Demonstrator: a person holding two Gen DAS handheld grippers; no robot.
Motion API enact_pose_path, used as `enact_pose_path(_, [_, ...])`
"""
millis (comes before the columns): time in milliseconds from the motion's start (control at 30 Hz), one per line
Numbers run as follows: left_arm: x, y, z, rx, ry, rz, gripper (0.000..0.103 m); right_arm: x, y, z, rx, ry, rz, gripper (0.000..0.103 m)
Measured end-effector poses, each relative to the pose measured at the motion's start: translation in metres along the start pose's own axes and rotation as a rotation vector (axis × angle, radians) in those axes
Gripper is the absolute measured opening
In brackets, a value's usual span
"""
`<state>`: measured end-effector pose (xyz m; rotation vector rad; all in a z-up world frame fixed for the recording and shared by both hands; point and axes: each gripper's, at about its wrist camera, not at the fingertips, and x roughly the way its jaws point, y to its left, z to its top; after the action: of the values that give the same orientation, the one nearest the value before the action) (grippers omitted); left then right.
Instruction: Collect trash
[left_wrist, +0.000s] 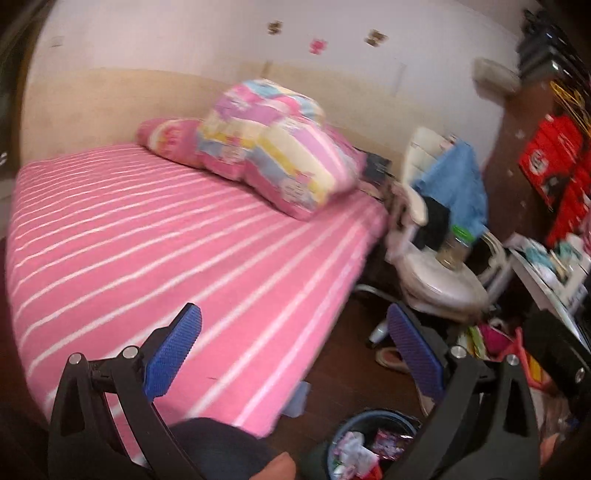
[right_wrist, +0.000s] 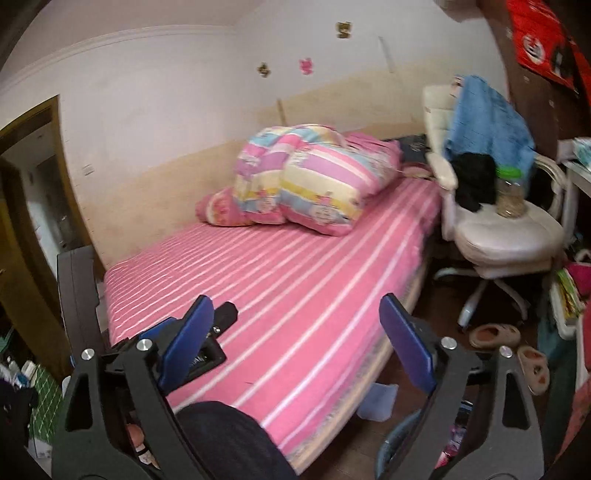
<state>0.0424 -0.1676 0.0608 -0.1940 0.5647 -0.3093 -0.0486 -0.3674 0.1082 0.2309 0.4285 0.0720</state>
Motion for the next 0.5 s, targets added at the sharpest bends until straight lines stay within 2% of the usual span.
enact_pose_path(100, [-0.014,0.032,0.005,-0.002,-0.062,0.118,0.098,0.01,0.031,-0.002,-0.034,0.019,0.036,0.091])
enact_pose_path(200, [-0.022,0.067,0.007,-0.03,-0.07,0.209,0.098,0.027,0.062,-0.006,-0.069,0.056,0.07,0.091])
enact_pose_path(333, [-0.035,0.106,0.005,-0.062,-0.094,0.29,0.098,0.05,0.1,-0.014,-0.099,0.105,0.129,0.091])
enact_pose_path(500, [-0.046,0.147,-0.004,-0.118,-0.073,0.364,0.098,0.071,0.136,-0.027,-0.135,0.145,0.176,0.091])
